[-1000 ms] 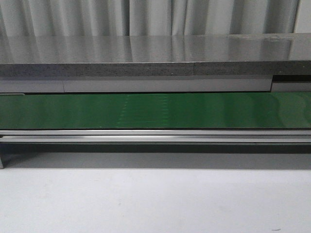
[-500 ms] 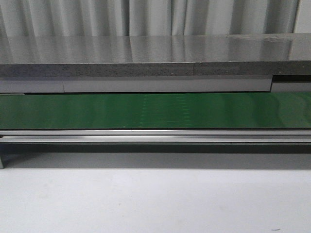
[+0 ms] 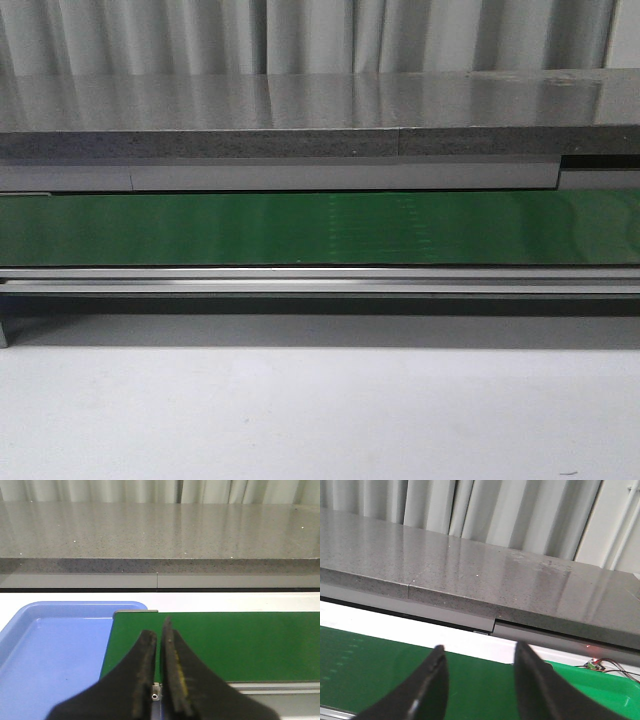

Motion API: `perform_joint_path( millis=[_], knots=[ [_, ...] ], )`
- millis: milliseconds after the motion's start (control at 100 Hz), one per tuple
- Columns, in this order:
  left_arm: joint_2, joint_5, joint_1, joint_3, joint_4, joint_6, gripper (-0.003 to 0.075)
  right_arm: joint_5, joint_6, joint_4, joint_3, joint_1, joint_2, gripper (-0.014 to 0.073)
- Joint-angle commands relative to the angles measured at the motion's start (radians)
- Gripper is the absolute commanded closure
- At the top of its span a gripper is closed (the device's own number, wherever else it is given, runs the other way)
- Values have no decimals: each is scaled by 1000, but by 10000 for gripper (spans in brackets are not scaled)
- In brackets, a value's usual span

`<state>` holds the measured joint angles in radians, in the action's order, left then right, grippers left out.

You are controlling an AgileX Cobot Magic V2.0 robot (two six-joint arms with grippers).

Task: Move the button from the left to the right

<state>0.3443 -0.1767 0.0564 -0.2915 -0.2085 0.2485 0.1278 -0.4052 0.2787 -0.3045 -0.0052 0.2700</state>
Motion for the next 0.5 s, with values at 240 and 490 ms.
perform_joint_path(
  millis=[240,490],
  knots=[
    [9,86,9,-30,-13,-2,715,-82,-4,8,-25,0,7,662],
    [9,86,9,-30,-13,-2,715,-84,-4,8,-25,0,7,662]
  ],
)
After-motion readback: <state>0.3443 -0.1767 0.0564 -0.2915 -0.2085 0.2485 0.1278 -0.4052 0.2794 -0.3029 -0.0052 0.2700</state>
